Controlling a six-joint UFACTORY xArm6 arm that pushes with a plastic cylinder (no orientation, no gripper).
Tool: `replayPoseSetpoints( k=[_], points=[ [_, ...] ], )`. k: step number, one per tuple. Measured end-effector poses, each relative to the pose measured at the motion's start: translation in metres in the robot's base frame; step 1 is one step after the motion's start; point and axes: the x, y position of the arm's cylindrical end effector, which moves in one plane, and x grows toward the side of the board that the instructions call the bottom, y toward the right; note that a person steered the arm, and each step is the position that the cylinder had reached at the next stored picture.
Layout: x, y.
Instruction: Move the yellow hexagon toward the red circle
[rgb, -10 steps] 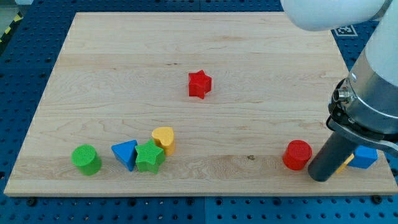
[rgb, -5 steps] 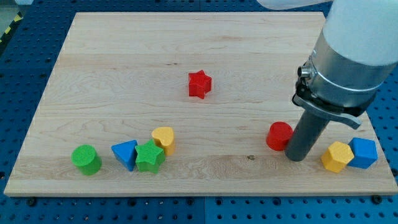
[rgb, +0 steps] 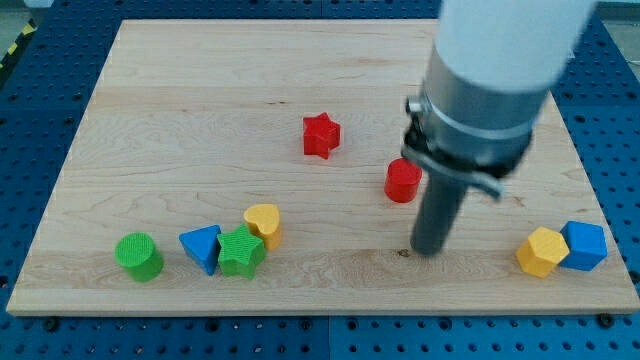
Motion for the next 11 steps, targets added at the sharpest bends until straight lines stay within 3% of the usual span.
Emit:
replayPoseSetpoints(
  k=[1,3,5,8,11],
  points=[
    [0.03,0.022],
    [0.029,0.147],
    [0.012,0.139],
    [-0.005,0.07],
    [-0.059,0.101]
  ],
)
